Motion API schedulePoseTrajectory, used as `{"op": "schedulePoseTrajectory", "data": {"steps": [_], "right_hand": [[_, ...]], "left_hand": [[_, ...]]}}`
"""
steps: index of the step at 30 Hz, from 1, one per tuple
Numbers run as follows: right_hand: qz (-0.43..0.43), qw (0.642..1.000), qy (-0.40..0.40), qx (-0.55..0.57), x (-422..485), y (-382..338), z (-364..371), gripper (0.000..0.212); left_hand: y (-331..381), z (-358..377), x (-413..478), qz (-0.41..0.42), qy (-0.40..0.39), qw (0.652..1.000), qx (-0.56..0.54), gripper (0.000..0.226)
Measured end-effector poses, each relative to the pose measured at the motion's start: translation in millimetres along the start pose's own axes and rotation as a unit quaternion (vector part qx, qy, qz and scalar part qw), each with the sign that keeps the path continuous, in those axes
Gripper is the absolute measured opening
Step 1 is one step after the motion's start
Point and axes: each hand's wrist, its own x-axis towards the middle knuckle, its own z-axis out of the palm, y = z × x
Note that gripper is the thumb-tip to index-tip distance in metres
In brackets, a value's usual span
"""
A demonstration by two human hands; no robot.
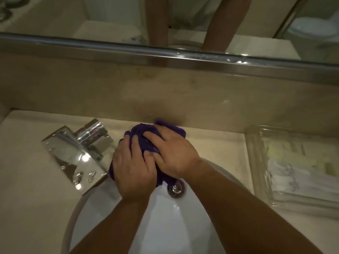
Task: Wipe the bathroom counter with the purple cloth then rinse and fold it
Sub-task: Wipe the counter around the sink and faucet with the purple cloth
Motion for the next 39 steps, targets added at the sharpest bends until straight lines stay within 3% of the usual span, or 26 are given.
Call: {"op": "schedulePoseTrajectory", "data": {"steps": [10, 15, 17, 22, 29, 33, 39], "right_hand": [[0.186, 0.974, 0.125, 0.041, -79.3, 54.5, -22.1, 0.050], [0.306, 0.933, 0.186, 0.042, -109.3, 62.5, -21.6, 0.061], [0.328, 0.922, 0.200, 0.044, -108.7, 58.7, -20.4, 0.062], [0.344, 0.913, 0.218, 0.021, -101.3, 53.5, -16.6, 0.061], [0.338, 0.922, 0.190, 0.003, -62.8, 26.6, -8.2, 0.061], [0.274, 0.942, 0.191, 0.014, -31.3, -1.9, 3.8, 0.054], [0.156, 0.980, 0.117, 0.030, 1.5, -32.3, 15.3, 0.053]], "left_hand": [[73.8, 43.6, -8.5, 0.165, -0.110, 0.979, 0.039, 0.059], [116.8, 46.7, -12.4, 0.247, -0.154, 0.955, -0.060, 0.057], [118.0, 42.5, -6.1, 0.276, -0.182, 0.939, -0.089, 0.057], [102.8, 45.4, 12.0, 0.371, -0.168, 0.908, -0.096, 0.049], [65.3, 32.9, 33.1, 0.324, -0.152, 0.928, -0.105, 0.048], [23.1, 18.5, 40.6, 0.287, -0.100, 0.950, -0.071, 0.047], [-22.3, 3.7, 32.6, 0.171, -0.027, 0.985, -0.007, 0.045]]}}
